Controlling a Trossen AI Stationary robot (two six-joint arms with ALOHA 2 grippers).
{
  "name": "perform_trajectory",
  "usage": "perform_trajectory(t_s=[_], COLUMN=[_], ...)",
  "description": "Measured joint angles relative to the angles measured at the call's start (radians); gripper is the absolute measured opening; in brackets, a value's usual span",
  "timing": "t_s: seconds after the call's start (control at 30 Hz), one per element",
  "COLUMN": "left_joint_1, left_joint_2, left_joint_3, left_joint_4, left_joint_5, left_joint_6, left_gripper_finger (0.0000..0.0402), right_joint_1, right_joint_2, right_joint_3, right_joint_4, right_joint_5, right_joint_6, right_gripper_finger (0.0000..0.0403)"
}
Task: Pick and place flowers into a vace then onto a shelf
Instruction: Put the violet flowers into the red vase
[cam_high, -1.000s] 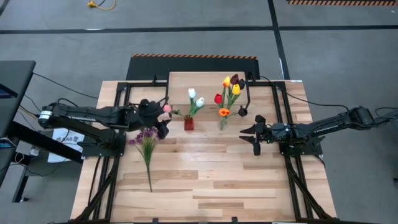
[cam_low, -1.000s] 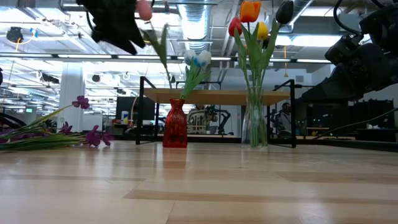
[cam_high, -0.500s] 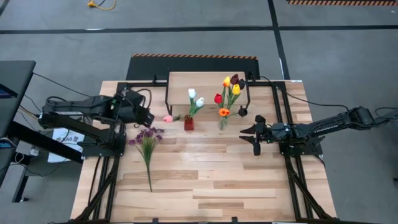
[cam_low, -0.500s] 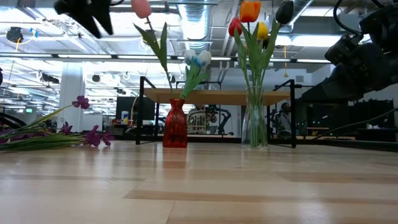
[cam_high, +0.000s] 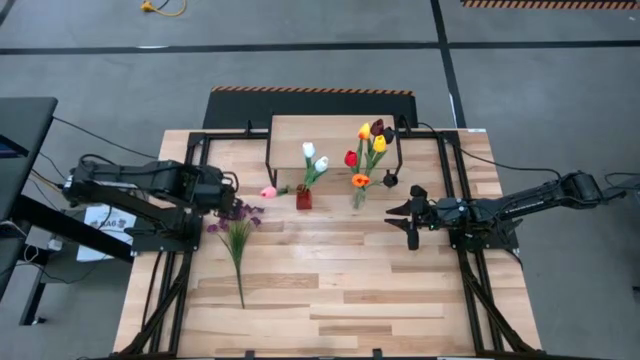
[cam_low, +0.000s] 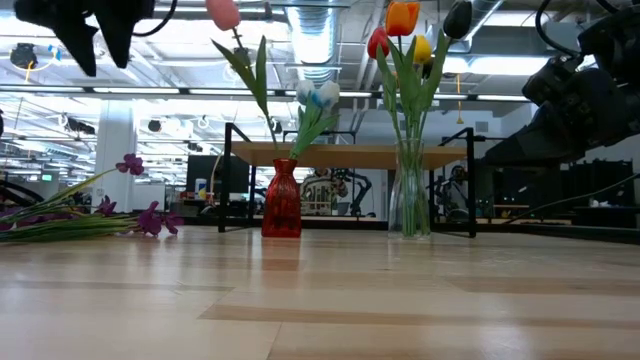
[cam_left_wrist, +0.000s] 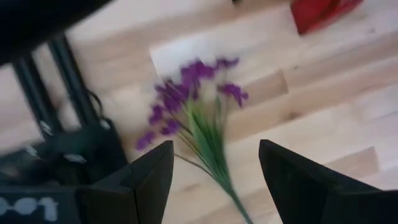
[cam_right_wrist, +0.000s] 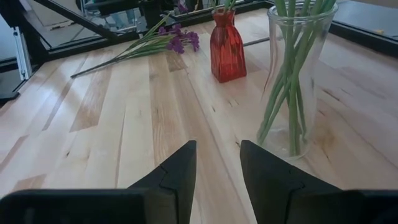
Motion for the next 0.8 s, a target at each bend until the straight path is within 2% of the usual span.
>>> perform_trajectory(t_s=[0.43, 0.8], left_joint_1=[-0.136, -0.242], left_joint_2=[0.000, 0.000], left_joint_3=[-0.263, -0.493], left_joint_4=[0.278, 0.595], left_joint_5=[0.229, 0.270], left_joint_6=[-0.190, -0.282], left_gripper_finger=[0.0226, 0.0226], right_joint_1=[0.000, 0.000], right_joint_2=[0.000, 0.000], right_joint_3=[0.000, 0.000], right_joint_4=[-0.005, -0.004], right_joint_5=[0.000, 0.000], right_joint_6=[0.002, 0.002], right_gripper_finger=[0.0118, 0.0118])
